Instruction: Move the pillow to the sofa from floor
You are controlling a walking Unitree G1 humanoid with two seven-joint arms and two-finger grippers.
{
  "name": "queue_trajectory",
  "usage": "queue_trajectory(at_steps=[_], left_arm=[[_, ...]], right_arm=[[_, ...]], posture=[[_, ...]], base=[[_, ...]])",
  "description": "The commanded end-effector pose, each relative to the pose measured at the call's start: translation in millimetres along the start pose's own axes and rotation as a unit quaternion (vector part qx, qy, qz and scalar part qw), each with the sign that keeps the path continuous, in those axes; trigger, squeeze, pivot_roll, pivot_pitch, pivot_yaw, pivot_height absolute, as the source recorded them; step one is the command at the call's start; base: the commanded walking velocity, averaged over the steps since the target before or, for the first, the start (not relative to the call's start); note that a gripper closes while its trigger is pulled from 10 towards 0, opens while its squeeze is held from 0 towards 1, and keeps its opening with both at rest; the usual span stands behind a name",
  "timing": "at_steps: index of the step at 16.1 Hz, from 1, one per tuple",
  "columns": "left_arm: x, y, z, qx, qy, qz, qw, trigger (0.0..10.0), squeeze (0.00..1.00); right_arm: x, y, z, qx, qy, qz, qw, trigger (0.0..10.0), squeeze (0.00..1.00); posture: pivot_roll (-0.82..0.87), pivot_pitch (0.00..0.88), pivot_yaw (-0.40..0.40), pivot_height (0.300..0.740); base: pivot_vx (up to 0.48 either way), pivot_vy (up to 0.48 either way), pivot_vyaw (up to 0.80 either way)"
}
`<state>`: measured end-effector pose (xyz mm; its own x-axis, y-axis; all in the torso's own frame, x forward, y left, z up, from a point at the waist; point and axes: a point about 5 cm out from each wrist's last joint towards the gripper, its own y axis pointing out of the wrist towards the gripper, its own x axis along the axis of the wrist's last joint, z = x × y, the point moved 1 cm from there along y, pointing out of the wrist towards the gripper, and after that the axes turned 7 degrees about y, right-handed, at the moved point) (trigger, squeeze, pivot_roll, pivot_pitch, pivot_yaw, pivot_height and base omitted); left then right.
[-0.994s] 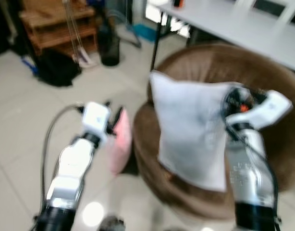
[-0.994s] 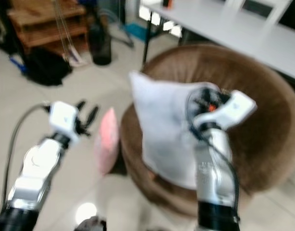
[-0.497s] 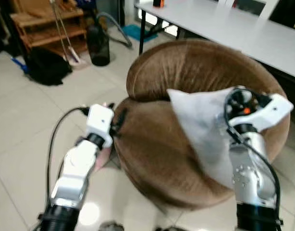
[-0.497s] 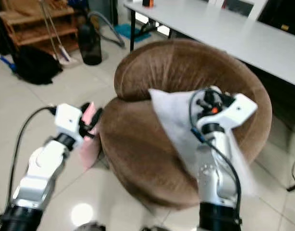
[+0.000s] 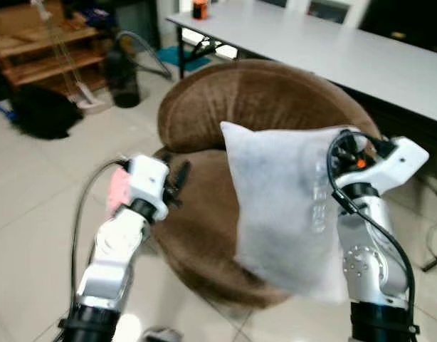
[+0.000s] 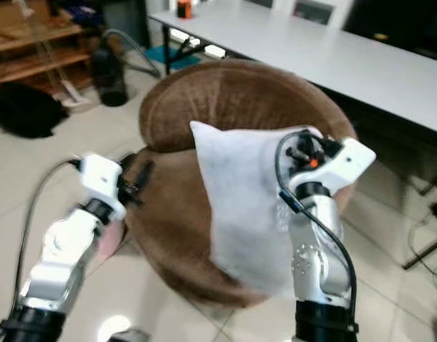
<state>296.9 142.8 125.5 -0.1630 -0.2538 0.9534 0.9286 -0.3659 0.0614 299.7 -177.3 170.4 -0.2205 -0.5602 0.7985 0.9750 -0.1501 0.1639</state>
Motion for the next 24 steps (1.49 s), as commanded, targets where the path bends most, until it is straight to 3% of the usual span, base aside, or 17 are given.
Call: queue_trajectory(at_steps=[1,8,10,11,13,14,17,24], left_arm=[[2.7,-0.7,9.0,0.008,0.011,-0.001,1.0,10.0,0.0],[1.6,-4.6,8.2,0.01,0.009,0.002,1.0,10.0,0.0],[-3.2,-7.5,1.9,-0.024,0.001,0.019,1.0,10.0,0.0],[-7.1,-14.3,-9.1,-0.081,0.019,0.026,0.996,10.0,0.0],[-9.0,-22.4,-16.7,-0.124,0.03,0.029,0.991,10.0,0.0],[-10.5,-29.3,-19.4,-0.143,0.032,0.034,0.989,10.0,0.0],[-9.9,-33.7,-19.0,-0.142,0.034,0.039,0.989,10.0,0.0],[-9.1,-47.6,-17.9,-0.151,0.032,0.053,0.987,10.0,0.0]], right_arm=[[5.5,3.3,13.4,0.029,0.002,-0.011,1.0,10.0,0.0],[3.0,7.2,17.9,0.04,-0.003,-0.004,0.999,10.0,0.0],[2.6,15.8,21.5,0.038,-0.009,-0.004,0.999,10.0,0.0],[0.5,23.5,26.7,0.04,-0.007,0.007,0.999,10.0,0.0],[-3.8,29.9,33.5,0.045,-0.001,0.026,0.999,10.0,0.0],[-8.7,37.2,47.1,0.063,0.017,0.047,0.997,10.0,0.0],[-15.0,48.3,68.3,0.082,0.029,0.066,0.994,10.0,0.0],[-29.4,86.6,76.4,0.01,0.065,0.101,0.993,10.0,0.0]], posture=[[0.11,0.043,-0.091,0.74],[0.11,0.058,-0.099,0.74],[0.11,0.068,-0.097,0.74],[0.11,0.077,-0.097,0.74],[0.12,0.083,-0.099,0.74],[0.13,0.095,-0.104,0.74],[0.13,0.104,-0.112,0.74],[0.16,0.147,-0.129,0.74]], base=[[0.307,0.0,0.0],[0.306,0.0,0.0],[0.0,0.0,0.0],[0.0,0.0,0.0],[0.0,0.0,0.0],[0.0,0.0,0.0],[0.0,0.0,0.0],[0.0,0.0,0.0]])
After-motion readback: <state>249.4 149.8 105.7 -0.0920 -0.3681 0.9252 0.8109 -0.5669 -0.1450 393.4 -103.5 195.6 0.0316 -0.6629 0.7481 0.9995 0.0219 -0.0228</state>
